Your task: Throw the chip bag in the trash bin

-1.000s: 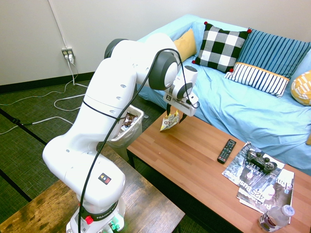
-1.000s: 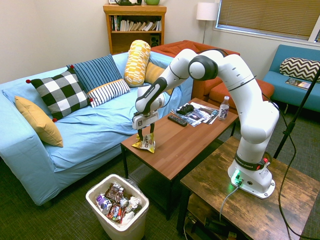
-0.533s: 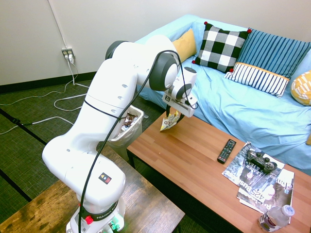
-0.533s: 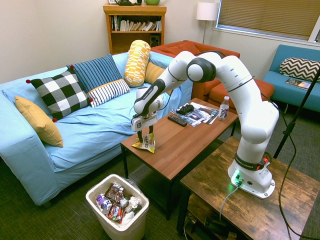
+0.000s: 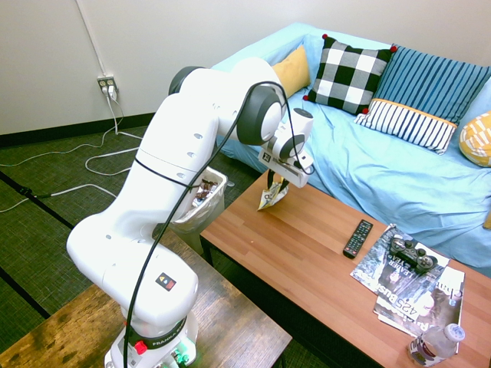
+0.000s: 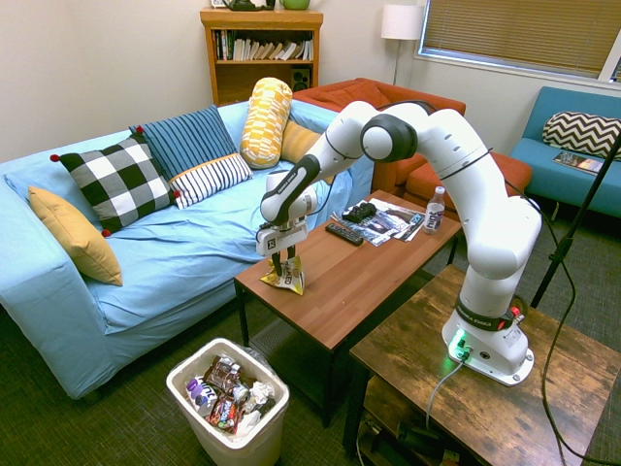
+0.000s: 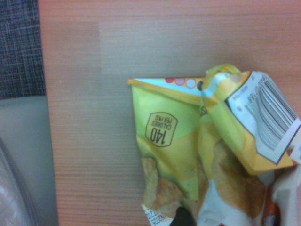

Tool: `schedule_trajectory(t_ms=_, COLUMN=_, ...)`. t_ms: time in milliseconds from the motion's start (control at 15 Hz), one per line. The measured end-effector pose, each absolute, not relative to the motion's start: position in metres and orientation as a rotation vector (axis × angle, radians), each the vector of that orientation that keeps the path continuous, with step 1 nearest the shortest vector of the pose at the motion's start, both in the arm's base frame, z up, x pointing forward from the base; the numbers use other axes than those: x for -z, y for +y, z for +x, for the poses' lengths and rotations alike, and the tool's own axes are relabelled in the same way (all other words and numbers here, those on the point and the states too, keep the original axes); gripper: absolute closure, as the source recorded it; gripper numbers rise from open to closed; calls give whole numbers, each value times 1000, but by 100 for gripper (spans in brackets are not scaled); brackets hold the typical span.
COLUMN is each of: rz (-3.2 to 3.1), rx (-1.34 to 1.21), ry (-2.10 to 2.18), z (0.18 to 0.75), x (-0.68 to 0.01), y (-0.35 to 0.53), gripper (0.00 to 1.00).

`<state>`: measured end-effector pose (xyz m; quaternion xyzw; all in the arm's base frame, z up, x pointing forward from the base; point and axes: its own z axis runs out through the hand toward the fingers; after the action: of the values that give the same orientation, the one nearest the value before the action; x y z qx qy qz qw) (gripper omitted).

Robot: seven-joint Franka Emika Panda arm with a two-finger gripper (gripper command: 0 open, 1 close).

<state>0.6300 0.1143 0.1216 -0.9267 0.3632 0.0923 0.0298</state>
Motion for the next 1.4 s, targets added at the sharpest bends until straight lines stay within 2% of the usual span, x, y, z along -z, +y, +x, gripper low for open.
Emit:
schedule_trajectory(t_ms=267, rz=-2841, rx=-255, ry=1108, z=635, x=-145, y=118, gripper=100)
schedule_trajectory(t_ms=467, rz=-2870, rx=-228, ry=1025, z=631, x=-173, y=156, gripper=100)
schedule_trajectory(t_ms=733, rz=-3015, rx=-186, ry=851, z=588, x=-188, y=282, gripper=100)
schedule_trajectory(t_ms=1067, rz=-3184, rx=-172, ry=657, z=515, x=-157, y=420, gripper=100)
schedule_trajectory(t_ms=1133, rz=-3208, rx=-172, ry=627, z=504, x=-146, y=441, gripper=0)
schedule_trajectory(t_ms=1400, rz=-3263, rx=-145, ry=553, z=484, x=-123, y=488, gripper=0)
